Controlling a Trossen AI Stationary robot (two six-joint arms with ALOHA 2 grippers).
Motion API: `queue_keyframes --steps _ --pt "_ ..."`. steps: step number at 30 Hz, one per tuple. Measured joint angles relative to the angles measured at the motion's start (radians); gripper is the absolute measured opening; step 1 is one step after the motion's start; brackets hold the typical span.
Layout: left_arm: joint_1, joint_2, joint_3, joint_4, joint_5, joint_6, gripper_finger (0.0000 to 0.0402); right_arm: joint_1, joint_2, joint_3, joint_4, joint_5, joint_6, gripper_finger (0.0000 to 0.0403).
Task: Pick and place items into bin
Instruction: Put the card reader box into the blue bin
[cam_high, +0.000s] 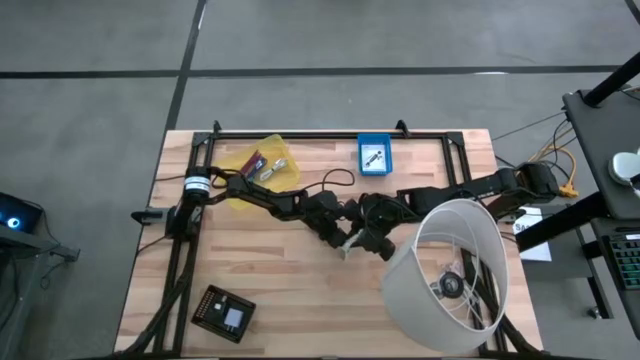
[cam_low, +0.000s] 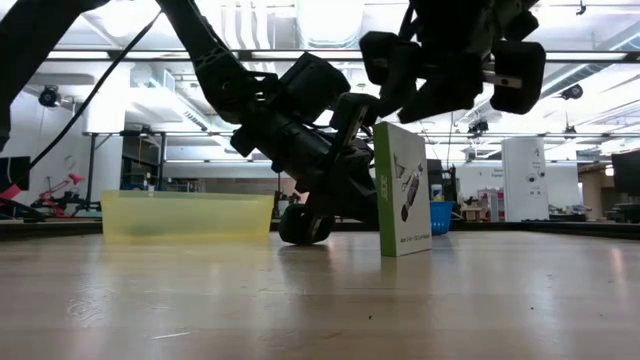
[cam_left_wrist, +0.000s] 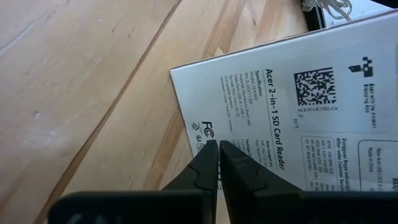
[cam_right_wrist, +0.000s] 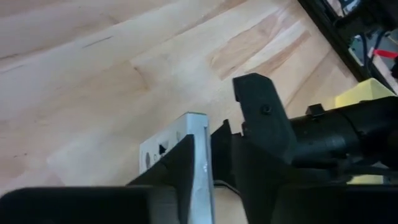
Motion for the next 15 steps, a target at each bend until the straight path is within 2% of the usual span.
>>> queue_keyframes --steps 3,8,15 --pt "0.0 0.0 -0.001 -0.001 0.0 -0.001 0.0 -0.008 -0.006 0.0 -0.017 -0.036 0.005 0.0128" --pt "0.0 0.0 -0.001 -0.003 -0.003 -0.001 0.0 -0.009 -0.013 0.002 -0.059 -0.036 0.021 0.0173" --pt "0.0 0.0 -0.001 -0.003 -0.004 -0.001 0.0 -0.038 0.002 0.001 -0.094 0.002 -0.017 0.0194"
